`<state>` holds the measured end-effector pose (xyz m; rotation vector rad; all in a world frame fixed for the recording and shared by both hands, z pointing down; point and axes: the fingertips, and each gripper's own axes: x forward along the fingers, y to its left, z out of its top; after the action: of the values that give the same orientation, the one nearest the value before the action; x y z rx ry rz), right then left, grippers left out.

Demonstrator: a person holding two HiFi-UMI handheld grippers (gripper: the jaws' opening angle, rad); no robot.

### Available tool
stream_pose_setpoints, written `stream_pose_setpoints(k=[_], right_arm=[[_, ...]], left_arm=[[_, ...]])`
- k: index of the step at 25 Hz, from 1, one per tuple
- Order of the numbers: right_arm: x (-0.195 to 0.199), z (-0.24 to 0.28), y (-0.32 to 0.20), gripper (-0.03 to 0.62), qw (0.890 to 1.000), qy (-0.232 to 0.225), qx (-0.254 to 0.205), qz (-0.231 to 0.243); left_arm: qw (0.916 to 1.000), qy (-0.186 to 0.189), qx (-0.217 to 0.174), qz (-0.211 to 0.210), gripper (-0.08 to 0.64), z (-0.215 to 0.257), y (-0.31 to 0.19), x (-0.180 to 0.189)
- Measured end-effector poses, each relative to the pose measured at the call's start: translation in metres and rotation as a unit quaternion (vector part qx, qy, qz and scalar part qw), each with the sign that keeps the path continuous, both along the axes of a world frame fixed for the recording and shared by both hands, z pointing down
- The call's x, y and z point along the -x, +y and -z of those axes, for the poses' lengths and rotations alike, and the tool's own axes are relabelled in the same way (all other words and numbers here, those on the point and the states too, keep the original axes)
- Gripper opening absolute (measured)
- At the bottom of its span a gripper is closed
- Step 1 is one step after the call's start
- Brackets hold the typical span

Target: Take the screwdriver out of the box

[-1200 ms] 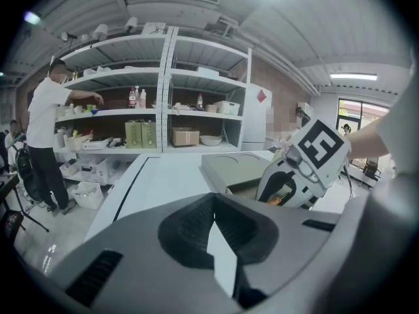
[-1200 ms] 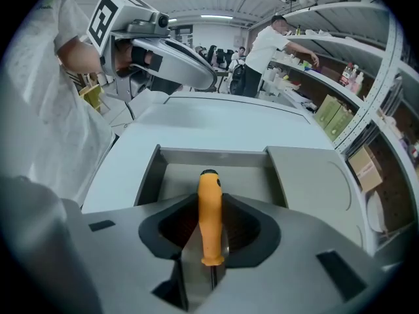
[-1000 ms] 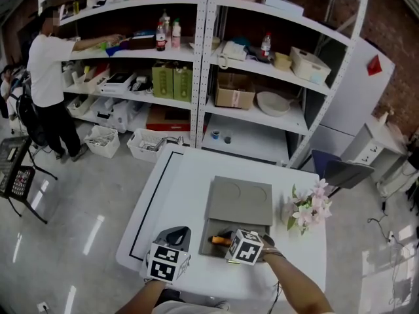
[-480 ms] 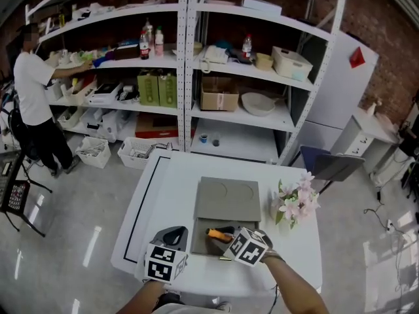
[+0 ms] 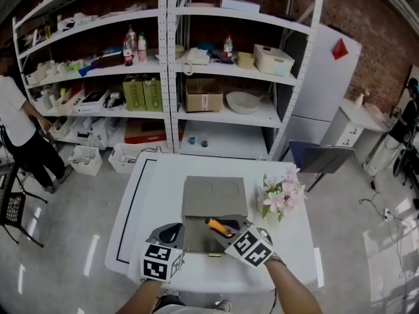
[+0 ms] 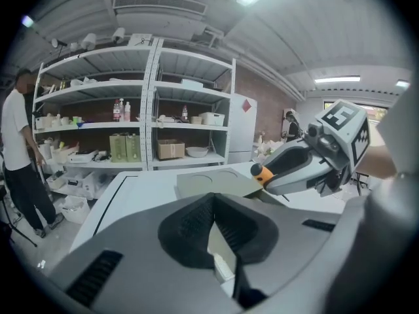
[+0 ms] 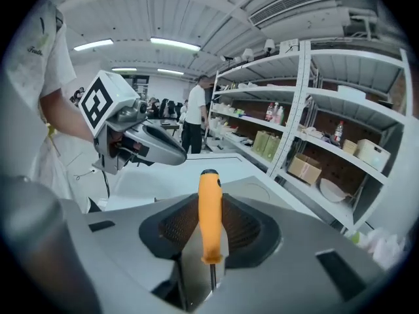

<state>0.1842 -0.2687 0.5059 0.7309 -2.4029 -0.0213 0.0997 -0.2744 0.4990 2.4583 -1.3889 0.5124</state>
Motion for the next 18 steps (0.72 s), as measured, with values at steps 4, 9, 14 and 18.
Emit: stream_pose_setpoints(k=[4, 9, 14, 18], right_arm=[[-0.021, 0.024, 0.003, 0.115, 0.998, -0.048, -0.021, -0.045], [-0.051, 0.051, 0.011, 0.115, 0.989, -0.094, -0.052, -0.1], [-0.088, 0.068, 0.018, 0.115, 0.972, -0.154, -0.058, -0.165], [-0.119, 0.074, 0.028, 0.115, 0.954, -0.204, -0.056, -0.21]], left_arm=[[0.9999, 0.005, -0.01, -0.002, 0.003, 0.006, 0.002, -0.011], [0.9998, 0.009, -0.018, 0.0, 0.003, 0.014, 0.005, -0.022], [0.9996, 0.01, -0.026, 0.005, 0.003, 0.021, 0.008, -0.031], [0.9993, 0.008, -0.036, 0.01, 0.003, 0.026, 0.014, -0.037]])
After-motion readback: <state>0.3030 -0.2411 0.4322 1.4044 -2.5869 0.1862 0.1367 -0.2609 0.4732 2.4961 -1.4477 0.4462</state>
